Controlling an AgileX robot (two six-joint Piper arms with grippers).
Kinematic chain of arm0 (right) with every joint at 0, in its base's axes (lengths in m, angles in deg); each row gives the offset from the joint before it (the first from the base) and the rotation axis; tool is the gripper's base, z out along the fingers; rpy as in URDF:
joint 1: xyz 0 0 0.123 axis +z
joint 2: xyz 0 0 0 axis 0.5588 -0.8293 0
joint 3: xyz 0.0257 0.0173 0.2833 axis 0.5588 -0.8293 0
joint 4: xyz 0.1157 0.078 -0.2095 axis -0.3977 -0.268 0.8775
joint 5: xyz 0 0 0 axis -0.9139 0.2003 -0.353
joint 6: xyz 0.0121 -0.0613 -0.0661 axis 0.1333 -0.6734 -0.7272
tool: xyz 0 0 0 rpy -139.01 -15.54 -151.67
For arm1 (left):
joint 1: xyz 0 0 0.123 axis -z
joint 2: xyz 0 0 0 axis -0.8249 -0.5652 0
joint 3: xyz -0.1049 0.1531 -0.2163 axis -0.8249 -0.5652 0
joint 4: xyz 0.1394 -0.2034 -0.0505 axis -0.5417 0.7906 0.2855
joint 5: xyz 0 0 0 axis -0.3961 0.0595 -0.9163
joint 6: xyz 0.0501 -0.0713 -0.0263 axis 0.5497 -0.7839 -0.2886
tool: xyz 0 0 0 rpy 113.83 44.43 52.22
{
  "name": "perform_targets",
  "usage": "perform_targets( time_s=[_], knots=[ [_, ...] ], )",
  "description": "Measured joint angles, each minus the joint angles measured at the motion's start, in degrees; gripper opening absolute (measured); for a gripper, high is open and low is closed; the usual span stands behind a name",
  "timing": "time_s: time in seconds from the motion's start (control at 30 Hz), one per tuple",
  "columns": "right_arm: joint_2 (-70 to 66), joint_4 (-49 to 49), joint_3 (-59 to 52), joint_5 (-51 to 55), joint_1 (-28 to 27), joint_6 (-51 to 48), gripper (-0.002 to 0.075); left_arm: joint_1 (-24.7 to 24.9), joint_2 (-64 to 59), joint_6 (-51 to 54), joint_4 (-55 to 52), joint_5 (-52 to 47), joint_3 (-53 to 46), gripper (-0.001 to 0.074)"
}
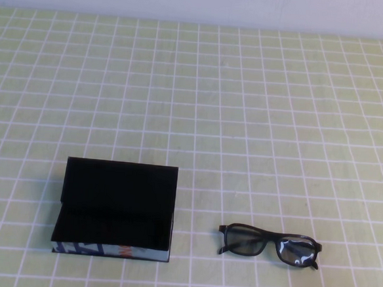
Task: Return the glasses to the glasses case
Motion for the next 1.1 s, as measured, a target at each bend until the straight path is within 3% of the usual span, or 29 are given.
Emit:
perform_targets(
  time_s=[0.2,0.47,0.7,0.93,1.1],
  knots=[
    [-10.42,1.58,6.43,12.32,0.0,-0.13,-0.0011,0.0,0.0,0.0,0.0,0.0,0.0,-0.0004],
    [-37.77,21.52,28.83,37.07,0.0,-1.28,-0.0011,0.0,0.0,0.0,0.0,0.0,0.0,-0.0004],
    [-56.23,30.35,42.58,46.84,0.75,-4.15,-0.0011,0.0,0.0,0.0,0.0,0.0,0.0,-0.0004],
    [-69.52,37.46,51.73,47.22,13.1,-6.08,-0.0011,0.0,0.0,0.0,0.0,0.0,0.0,-0.0004],
    [-78.52,45.2,59.65,48.33,23.46,-17.68,-0.0011,0.0,0.0,0.0,0.0,0.0,0.0,-0.0004]
  ],
)
